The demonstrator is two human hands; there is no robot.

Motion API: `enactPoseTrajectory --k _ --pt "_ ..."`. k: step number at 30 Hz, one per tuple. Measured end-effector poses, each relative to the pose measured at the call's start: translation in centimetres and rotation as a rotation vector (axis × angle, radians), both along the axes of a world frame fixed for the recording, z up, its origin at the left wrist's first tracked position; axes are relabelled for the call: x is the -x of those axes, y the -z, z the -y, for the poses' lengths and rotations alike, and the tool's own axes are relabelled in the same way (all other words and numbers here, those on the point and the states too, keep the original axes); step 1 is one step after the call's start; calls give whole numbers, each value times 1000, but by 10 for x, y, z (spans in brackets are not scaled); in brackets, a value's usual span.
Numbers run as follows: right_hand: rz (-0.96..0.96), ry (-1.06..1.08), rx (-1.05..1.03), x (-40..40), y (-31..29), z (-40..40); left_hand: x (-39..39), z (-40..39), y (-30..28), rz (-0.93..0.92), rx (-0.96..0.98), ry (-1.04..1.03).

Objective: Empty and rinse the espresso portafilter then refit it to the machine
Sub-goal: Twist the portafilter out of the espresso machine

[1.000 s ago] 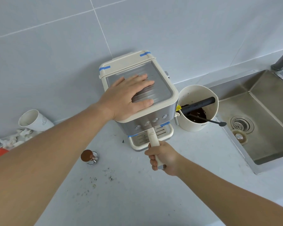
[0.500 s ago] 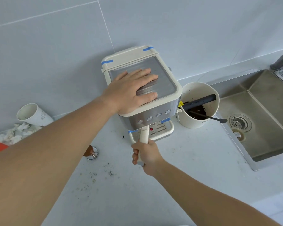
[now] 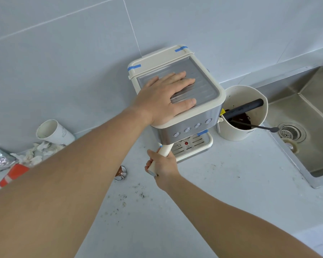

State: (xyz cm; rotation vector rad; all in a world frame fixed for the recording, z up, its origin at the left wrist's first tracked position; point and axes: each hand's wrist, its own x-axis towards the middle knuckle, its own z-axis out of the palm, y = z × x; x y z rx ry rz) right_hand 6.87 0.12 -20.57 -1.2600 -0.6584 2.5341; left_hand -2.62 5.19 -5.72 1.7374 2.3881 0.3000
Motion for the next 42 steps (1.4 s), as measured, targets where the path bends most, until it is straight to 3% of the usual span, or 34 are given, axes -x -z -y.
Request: enactPoseTrajectory --k 20,30,42 --pt "7 54 -40 5 17 1 3 -1 2 1 -34 14" --pt "111 -32 -35 -31 36 15 5 -1 4 -13 -33 17" --pt "68 -172 -5 -95 26 3 5 -2 5 -38 -12 28"
